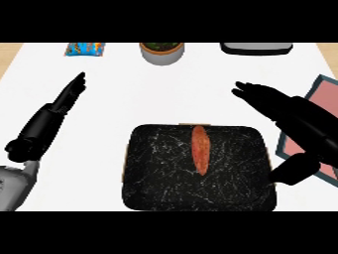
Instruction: Pick the sweet potato from the tray and place it in the cardboard box
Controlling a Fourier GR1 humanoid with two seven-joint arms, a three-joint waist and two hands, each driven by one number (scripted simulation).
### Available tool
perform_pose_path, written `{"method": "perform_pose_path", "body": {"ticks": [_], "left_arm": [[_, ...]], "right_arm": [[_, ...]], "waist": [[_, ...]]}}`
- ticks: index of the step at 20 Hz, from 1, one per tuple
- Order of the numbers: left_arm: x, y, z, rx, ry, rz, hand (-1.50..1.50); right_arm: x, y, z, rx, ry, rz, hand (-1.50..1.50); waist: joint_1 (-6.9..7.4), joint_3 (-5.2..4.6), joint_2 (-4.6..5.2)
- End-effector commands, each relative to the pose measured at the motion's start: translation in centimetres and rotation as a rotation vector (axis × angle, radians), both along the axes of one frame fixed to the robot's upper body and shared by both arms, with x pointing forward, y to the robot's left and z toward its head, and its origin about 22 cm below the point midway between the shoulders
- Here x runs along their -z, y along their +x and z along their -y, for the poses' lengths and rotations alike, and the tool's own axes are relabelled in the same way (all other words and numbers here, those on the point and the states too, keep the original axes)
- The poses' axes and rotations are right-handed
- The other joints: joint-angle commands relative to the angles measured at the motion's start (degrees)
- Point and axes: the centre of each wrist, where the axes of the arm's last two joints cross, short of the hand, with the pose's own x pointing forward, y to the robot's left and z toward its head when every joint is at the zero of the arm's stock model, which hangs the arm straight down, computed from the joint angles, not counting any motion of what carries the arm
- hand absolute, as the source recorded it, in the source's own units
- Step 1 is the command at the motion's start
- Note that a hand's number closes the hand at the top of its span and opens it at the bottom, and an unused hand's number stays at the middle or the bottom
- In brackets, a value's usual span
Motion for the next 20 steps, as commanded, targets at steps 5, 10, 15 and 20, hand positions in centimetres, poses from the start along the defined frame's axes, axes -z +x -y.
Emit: {"method": "perform_pose_path", "body": {"ticks": [5,10,15,20], "left_arm": [[0.3,0.2,0.8,0.019,-0.007,-0.005,0.0],[-0.4,-0.7,0.0,0.012,-0.011,0.003,0.0],[0.5,-0.8,0.5,0.009,0.003,0.014,0.0],[-0.3,-1.2,-1.7,0.013,-0.012,-0.001,0.0]], "right_arm": [[-1.0,-1.0,-7.8,0.012,-0.292,-0.071,-1.5],[0.3,-2.0,-11.4,0.052,-0.369,-0.156,-1.5],[1.7,-2.2,-14.7,0.084,-0.37,-0.195,-1.5],[2.1,-2.4,-14.5,0.12,-0.39,-0.196,-1.5]], "waist": [[0.38,0.05,0.09],[0.28,0.1,-0.05],[0.18,0.13,0.08],[0.08,0.14,0.03]]}}
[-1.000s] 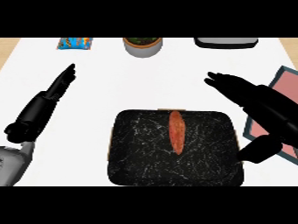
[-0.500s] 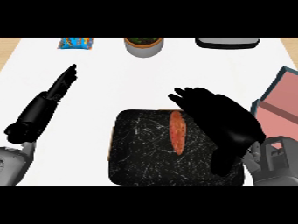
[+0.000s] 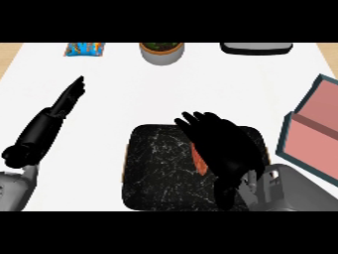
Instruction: Pick the sweet potato from the tray and place it in the cardboard box
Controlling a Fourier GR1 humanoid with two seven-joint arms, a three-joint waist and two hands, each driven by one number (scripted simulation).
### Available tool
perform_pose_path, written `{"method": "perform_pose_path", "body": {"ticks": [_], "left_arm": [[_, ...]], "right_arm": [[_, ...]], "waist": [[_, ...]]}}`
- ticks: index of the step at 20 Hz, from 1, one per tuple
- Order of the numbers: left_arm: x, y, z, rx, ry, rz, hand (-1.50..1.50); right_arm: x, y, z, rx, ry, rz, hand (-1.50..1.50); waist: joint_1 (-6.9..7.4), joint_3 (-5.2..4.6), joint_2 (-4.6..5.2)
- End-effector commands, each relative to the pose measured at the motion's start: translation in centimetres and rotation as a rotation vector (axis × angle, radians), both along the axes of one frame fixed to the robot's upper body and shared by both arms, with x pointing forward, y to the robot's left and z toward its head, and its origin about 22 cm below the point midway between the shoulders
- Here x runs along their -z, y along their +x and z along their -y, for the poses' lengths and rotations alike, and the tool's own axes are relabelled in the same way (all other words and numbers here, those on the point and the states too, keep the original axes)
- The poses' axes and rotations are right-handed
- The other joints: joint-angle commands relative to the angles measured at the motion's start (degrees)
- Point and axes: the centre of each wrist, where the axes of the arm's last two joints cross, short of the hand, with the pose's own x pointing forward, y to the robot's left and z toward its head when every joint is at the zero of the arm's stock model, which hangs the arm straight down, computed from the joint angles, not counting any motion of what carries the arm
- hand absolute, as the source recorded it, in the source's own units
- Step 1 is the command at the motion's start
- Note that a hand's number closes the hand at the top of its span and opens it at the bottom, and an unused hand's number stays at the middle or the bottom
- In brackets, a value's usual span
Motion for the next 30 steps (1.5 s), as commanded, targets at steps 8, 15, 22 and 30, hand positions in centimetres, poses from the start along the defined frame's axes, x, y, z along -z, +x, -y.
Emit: {"method": "perform_pose_path", "body": {"ticks": [8,15,22,30], "left_arm": [[-0.7,0.6,1.5,-0.004,0.003,-0.017,0.0],[1.0,0.7,0.9,0.003,-0.005,-0.002,0.0],[0.1,-0.4,-1.4,0.014,-0.011,-0.005,0.0],[0.0,0.3,0.6,-0.009,-0.003,0.018,0.0]], "right_arm": [[3.2,0.0,-2.6,0.064,-0.079,0.058,-1.5],[5.4,2.0,-0.6,0.07,-0.17,0.05,-1.5],[6.5,2.5,-3.3,0.079,-0.139,0.03,-1.5],[9.3,2.7,-1.0,0.07,-0.148,0.003,-1.5]], "waist": [[-0.07,0.03,0.05],[-0.17,0.02,0.12],[0.17,0.02,0.07],[-0.15,0.03,0.04]]}}
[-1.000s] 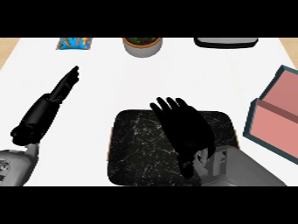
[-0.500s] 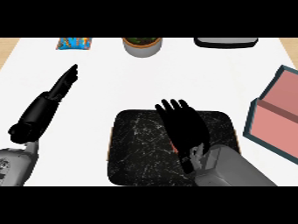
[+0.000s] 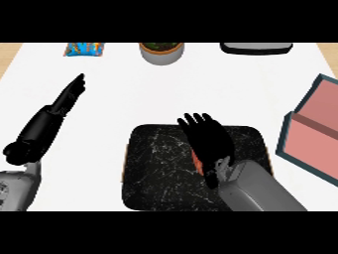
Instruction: Pick the sweet potato from the tray and place it in the cardboard box
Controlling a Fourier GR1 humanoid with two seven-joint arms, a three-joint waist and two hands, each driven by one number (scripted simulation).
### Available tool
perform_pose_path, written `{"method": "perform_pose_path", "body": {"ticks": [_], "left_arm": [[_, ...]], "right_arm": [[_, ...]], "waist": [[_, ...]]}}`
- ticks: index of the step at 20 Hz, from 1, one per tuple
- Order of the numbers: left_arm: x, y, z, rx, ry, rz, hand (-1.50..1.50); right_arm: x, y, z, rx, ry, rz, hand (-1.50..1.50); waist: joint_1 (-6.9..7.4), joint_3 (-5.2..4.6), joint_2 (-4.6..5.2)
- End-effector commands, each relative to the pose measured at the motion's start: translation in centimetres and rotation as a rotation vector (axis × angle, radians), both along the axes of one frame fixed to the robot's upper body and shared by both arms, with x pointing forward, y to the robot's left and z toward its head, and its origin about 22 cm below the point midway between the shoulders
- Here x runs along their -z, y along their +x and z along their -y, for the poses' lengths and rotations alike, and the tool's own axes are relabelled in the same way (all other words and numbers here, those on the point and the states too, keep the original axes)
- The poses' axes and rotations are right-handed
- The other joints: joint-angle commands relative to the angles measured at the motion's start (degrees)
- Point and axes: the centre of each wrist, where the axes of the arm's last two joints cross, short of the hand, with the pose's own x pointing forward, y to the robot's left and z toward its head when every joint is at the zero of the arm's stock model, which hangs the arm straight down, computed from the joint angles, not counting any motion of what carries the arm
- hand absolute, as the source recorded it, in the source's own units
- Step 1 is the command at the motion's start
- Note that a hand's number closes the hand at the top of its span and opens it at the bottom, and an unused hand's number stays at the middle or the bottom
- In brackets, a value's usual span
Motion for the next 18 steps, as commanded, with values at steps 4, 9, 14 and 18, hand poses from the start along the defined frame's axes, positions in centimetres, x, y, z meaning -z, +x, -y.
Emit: {"method": "perform_pose_path", "body": {"ticks": [4,9,14,18], "left_arm": [[-1.3,-0.7,0.2,0.009,0.006,-0.001,0.0],[-0.6,0.5,-0.4,-0.015,0.0,0.002,0.0],[0.1,0.6,-1.0,-0.002,0.013,-0.019,0.0],[-0.1,0.1,0.9,0.014,-0.006,-0.006,0.0]], "right_arm": [[1.4,0.8,1.8,0.031,-0.051,0.011,-1.5],[3.3,1.3,2.8,0.052,-0.044,-0.009,-1.5],[4.5,0.8,2.0,0.011,-0.038,-0.043,-1.5],[6.0,1.4,2.2,-0.123,0.005,0.031,1.5]], "waist": [[0.0,0.0,-0.05],[-0.12,0.0,-0.02],[-0.13,0.0,-0.02],[0.14,0.02,0.03]]}}
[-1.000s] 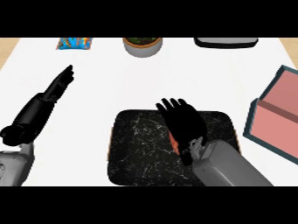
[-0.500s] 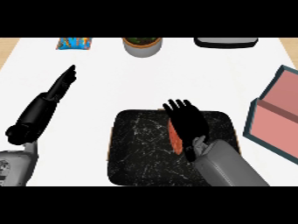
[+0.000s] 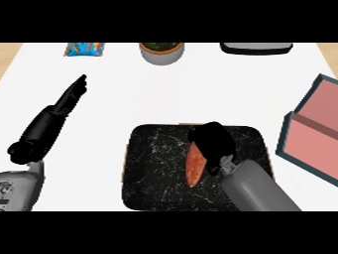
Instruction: Pick the sweet potato from the tray and place it in the cardboard box
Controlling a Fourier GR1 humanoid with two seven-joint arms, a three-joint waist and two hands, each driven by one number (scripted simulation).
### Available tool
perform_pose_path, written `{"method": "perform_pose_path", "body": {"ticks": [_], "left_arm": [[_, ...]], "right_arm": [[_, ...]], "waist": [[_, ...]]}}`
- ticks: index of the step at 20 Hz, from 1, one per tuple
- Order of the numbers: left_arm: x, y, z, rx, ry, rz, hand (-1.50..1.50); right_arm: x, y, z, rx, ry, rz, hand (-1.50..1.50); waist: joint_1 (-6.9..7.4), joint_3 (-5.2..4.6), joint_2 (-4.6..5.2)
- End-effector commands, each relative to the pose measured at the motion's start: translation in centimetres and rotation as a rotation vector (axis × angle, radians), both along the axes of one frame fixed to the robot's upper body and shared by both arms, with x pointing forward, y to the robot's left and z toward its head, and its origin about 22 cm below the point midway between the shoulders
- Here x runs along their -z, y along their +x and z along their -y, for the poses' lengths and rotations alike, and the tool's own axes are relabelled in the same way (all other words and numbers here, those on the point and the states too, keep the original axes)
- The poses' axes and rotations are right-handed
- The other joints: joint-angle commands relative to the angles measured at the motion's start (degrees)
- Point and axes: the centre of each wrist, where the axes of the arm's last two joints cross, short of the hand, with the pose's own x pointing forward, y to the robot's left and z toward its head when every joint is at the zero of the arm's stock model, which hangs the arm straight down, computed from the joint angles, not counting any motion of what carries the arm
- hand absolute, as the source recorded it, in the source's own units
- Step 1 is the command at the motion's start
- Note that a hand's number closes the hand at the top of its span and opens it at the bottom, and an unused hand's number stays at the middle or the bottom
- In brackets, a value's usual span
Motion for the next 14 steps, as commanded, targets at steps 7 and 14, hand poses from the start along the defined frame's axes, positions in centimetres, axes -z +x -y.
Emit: {"method": "perform_pose_path", "body": {"ticks": [7,14], "left_arm": [[-1.1,-1.0,0.5,0.001,0.012,-0.006,0.0],[-1.2,0.1,-0.2,-0.031,0.004,0.009,0.0]], "right_arm": [[1.7,0.3,-0.1,-0.137,0.032,0.169,1.5],[2.7,-9.3,2.2,-0.373,0.296,0.081,1.5]], "waist": [[0.08,0.02,-0.03],[-1.43,0.03,-0.29]]}}
